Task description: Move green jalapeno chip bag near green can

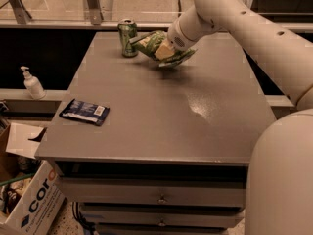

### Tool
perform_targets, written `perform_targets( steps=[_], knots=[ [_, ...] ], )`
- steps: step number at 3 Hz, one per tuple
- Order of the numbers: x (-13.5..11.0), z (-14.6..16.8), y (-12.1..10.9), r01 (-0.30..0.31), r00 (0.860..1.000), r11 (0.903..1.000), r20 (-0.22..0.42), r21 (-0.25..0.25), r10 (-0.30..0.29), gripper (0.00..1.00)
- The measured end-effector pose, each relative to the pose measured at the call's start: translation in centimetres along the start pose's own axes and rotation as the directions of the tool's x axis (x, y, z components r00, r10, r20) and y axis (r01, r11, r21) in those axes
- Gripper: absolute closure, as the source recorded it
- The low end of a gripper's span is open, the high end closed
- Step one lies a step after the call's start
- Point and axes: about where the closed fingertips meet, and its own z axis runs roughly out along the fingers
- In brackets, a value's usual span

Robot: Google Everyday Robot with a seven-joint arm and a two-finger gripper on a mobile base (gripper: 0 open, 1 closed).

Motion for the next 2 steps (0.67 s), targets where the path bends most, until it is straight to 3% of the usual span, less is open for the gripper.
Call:
perform_targets(
  steps=[2],
  knots=[
    [-1.5, 3.5, 2.4, 0.027, 1.000, 0.9976, -0.003, -0.064, -0.027, 1.00]
  ],
)
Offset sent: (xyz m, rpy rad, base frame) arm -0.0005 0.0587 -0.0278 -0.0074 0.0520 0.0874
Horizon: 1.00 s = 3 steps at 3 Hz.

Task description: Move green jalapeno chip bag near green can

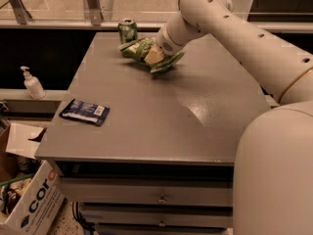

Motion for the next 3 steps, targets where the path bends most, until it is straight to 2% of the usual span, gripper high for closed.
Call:
perform_targets(
  steps=[1, 3],
  knots=[
    [-0.43, 1.42, 0.64, 0.002, 1.000, 0.9995, -0.012, -0.032, -0.002, 0.83],
    [-0.50, 1.41, 0.65, 0.002, 1.000, 0.9994, -0.012, -0.033, -0.002, 0.36]
  ],
)
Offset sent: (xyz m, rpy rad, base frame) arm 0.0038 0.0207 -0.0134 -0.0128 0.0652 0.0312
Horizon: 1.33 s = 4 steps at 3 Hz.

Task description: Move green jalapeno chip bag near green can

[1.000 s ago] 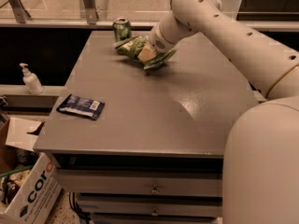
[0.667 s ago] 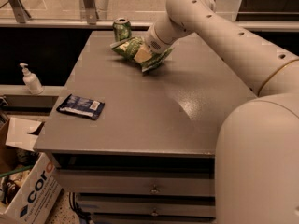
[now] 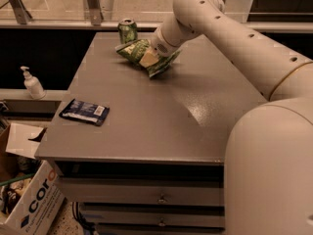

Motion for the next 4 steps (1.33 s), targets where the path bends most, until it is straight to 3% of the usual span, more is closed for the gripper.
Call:
perform_targets(
  steps=[1, 2, 4],
  knots=[
    [-0.4, 0.4, 0.2, 0.003, 1.000, 0.9999, -0.011, -0.017, -0.003, 0.12],
    [-0.8, 0.1, 0.3, 0.006, 1.000, 0.9996, -0.007, -0.027, -0.006, 0.00],
    [-0.3, -4.3, -0.4, -0.023, 0.998, 0.9993, 0.056, -0.031, 0.024, 0.00]
  ],
)
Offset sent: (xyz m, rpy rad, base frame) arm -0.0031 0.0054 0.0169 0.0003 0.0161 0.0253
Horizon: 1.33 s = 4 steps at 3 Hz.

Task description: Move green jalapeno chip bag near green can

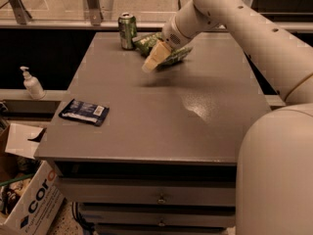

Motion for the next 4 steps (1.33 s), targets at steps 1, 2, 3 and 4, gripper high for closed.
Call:
perform_targets(
  steps=[1, 2, 3, 4],
  knots=[
    [0.6, -0.6, 0.4, -0.013, 1.000, 0.9997, 0.010, -0.019, 0.013, 0.00],
    [0.7, -0.6, 1.1, -0.011, 1.000, 0.9991, 0.013, -0.040, 0.012, 0.00],
    [1.9, -2.0, 0.7, -0.029, 0.999, 0.9992, 0.025, -0.029, 0.029, 0.00],
    [4.4, -4.5, -0.2, -0.064, 0.997, 0.9979, 0.049, -0.002, 0.064, 0.00]
  ],
)
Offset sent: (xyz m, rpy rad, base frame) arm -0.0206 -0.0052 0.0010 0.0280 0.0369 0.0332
